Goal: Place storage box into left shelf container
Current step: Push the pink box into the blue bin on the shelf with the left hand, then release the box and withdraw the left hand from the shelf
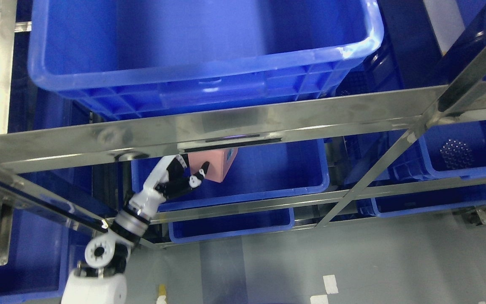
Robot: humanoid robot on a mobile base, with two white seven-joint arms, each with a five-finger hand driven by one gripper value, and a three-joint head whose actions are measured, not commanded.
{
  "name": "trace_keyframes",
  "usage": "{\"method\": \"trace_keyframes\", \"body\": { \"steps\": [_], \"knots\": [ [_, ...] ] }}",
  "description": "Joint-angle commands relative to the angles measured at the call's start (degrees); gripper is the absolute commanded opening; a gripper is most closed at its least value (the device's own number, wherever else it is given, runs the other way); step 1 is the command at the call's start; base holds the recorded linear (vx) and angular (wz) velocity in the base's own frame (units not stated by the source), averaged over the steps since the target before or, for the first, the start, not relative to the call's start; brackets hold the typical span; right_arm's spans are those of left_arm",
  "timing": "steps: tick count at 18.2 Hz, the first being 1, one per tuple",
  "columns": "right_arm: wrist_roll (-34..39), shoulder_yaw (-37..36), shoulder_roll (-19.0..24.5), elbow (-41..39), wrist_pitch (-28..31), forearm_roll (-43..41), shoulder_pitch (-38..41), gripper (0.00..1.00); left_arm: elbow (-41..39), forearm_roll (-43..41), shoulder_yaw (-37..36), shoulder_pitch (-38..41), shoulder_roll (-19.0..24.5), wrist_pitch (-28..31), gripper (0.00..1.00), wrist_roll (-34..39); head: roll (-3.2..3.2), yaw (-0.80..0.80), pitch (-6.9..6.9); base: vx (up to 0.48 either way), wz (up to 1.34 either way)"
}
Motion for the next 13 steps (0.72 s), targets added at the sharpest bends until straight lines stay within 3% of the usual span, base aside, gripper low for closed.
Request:
{"method": "trace_keyframes", "body": {
  "steps": [1, 8, 13],
  "knots": [
    [-0.4, 0.0, -1.0, -1.0, -0.1, -1.2, -0.3, 1.00, 18.1, -16.1, 0.5, -16.6, 0.9, 2.5, 0.08, -0.1, 0.00, 0.00, 0.00, 0.059, -0.13],
    [-0.4, 0.0, -1.0, -1.0, -0.1, -1.2, -0.3, 1.00, 25.9, -36.5, -6.3, -23.3, 0.8, 0.8, 0.09, -5.4, 0.00, 0.00, -0.01, 0.026, -0.04],
    [-0.4, 0.0, -1.0, -1.0, -0.1, -1.2, -0.3, 1.00, 29.6, -42.6, -6.8, -24.6, -0.6, -2.3, 0.13, -5.6, 0.00, 0.00, -0.01, 0.000, 0.00]
  ]
}}
